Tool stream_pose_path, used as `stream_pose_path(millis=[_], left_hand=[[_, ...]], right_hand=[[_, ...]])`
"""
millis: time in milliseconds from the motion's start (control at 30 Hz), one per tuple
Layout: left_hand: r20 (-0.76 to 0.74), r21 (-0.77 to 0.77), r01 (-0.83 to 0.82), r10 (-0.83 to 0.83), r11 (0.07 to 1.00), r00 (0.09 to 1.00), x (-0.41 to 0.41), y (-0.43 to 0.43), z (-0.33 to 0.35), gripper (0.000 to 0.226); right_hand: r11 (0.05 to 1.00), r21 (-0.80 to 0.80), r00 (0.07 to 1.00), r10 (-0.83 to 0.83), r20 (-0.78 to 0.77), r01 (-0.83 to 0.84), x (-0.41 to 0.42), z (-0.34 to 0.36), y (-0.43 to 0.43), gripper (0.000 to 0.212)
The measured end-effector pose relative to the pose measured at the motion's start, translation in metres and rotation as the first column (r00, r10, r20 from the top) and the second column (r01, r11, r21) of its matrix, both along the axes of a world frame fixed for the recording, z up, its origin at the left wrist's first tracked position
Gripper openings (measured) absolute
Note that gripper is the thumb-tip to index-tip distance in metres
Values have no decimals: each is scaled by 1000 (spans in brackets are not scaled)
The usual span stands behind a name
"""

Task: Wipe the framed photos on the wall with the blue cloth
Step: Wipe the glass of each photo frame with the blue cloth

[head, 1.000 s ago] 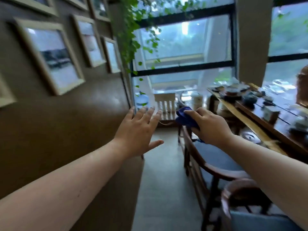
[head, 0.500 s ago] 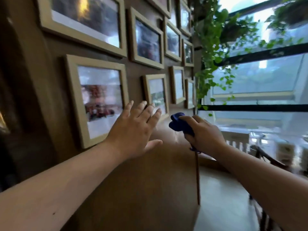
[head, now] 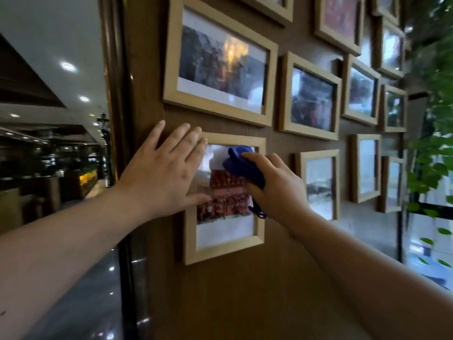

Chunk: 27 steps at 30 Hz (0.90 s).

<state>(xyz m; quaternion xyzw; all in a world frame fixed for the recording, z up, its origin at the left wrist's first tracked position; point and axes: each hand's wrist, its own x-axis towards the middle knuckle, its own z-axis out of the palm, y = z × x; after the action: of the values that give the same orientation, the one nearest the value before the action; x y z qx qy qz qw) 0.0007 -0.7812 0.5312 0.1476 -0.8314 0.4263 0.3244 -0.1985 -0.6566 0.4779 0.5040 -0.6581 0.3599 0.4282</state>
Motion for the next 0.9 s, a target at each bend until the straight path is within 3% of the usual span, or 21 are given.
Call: stream_pose_path(millis=[233, 400, 700, 800, 900], left_hand=[[-5, -29, -76, 76, 997, 997, 4, -14, 8, 111], [-12, -26, -43, 43, 999, 999, 3, -18, 8, 109], [-5, -54, -21, 20, 998, 1000, 3, -22, 7, 112], [-16, -64, -10, 9, 998, 1000, 1, -22, 6, 111], [-27, -69, -3, 2, 998, 1000, 0, -24, 5, 110]], right_hand=[[994, -27, 980, 98, -173, -104, 35, 18, -38, 54], [998, 58, 955, 30, -295, -14, 28, 14, -40, 49], [961, 26, 959, -273, -81, 276, -16, 2, -13, 41], [988, 10, 986, -155, -63, 156, 7, 2, -24, 43], [993, 114, 981, 13, -191, 9, 30, -2, -36, 50]])
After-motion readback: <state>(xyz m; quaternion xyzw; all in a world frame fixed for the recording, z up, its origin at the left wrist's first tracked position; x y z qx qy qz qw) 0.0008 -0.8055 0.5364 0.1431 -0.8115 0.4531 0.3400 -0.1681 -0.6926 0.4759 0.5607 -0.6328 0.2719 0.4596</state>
